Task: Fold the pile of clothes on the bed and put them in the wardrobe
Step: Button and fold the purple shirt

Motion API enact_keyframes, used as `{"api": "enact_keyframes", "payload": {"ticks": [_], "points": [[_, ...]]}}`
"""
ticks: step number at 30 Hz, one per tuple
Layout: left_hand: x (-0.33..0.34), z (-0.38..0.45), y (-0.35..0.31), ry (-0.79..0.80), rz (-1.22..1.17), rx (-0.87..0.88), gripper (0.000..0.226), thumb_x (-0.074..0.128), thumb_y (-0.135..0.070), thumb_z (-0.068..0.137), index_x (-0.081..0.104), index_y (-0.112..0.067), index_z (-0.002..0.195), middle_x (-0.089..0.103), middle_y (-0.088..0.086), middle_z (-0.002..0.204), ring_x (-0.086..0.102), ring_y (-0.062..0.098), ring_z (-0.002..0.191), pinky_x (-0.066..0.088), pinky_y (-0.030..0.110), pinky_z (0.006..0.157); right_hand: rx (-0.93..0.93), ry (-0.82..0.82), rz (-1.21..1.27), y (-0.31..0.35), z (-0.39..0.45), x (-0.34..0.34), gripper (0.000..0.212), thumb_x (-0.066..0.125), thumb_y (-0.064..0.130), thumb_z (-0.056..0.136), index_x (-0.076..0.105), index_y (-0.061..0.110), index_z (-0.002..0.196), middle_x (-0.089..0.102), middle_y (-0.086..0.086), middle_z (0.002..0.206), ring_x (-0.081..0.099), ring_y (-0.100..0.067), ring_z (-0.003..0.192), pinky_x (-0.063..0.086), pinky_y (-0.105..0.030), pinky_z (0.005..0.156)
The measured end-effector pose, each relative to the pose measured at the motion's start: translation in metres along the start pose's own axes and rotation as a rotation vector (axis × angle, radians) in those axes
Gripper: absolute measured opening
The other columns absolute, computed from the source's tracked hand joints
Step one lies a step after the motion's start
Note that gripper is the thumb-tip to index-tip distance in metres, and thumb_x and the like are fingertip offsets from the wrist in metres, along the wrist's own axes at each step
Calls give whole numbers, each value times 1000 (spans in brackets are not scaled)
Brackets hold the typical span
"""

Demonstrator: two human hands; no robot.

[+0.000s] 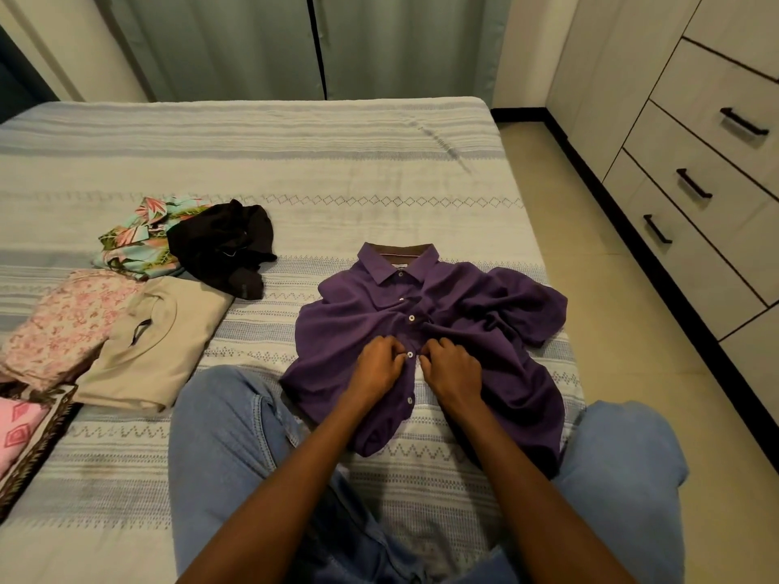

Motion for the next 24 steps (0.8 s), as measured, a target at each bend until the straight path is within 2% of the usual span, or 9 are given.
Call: {"api": "enact_keyframes", "payload": {"ticks": [7, 11, 14, 16, 18, 22, 24], "points": [[10, -6, -15, -45, 376, 95, 25, 58, -37, 97, 61, -13, 103, 61, 8, 110, 59, 31, 99, 47, 41, 78, 107, 32, 92, -7, 0, -8, 30, 55, 47, 95, 67, 20, 103, 69, -2, 107, 65, -27, 99, 51, -39, 78], [11, -3, -19, -41, 388, 90, 22, 57, -34, 97, 60, -13, 102, 60, 8, 111, 59, 31, 100, 47, 41, 76, 124, 133, 108, -11, 2, -11, 28, 55, 45, 94, 69, 21, 101, 70, -2, 107, 65, -29, 100, 49, -38, 80], [9, 0, -17, -17, 235, 2, 16, 59, -31, 93, 63, -16, 93, 66, 4, 104, 62, 28, 96, 48, 39, 74, 175, 156, 225, -14, 2, -12, 25, 57, 42, 93, 70, 23, 103, 71, -1, 108, 65, -29, 102, 50, -39, 83], [7, 2, -14, 7, 34, -126, 12, 61, -33, 90, 68, -24, 89, 72, -2, 99, 65, 22, 92, 52, 37, 77, 253, 130, 369, -16, 1, -13, 26, 61, 41, 92, 70, 23, 108, 71, -2, 112, 65, -28, 105, 50, -37, 86], [6, 3, -10, 17, -174, -184, 12, 64, -32, 90, 73, -24, 87, 74, -6, 90, 67, 16, 85, 55, 34, 76, 267, 85, 491, -15, -1, -13, 27, 63, 40, 93, 70, 22, 111, 72, -1, 113, 66, -25, 105, 49, -34, 85], [3, -4, -15, 39, -457, -230, 13, 66, -20, 94, 74, -13, 86, 67, -6, 65, 56, 9, 53, 43, 20, 45, 200, 20, 612, -7, -8, -13, 24, 64, 39, 93, 71, 22, 108, 73, 4, 109, 67, -17, 101, 50, -32, 83], [3, -6, -14, 49, -523, -247, 14, 65, -19, 95, 73, -12, 87, 64, -6, 60, 51, 8, 46, 41, 21, 40, 177, -8, 619, -5, -11, -13, 22, 65, 38, 93, 72, 23, 107, 73, 6, 108, 67, -16, 99, 51, -33, 83]]}}
Point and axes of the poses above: each hand's wrist, its own z-axis towards the middle knuckle, its own x-axis out of the palm, y = z × x, the point moved 2 cm from there along z, towards the middle knuckle
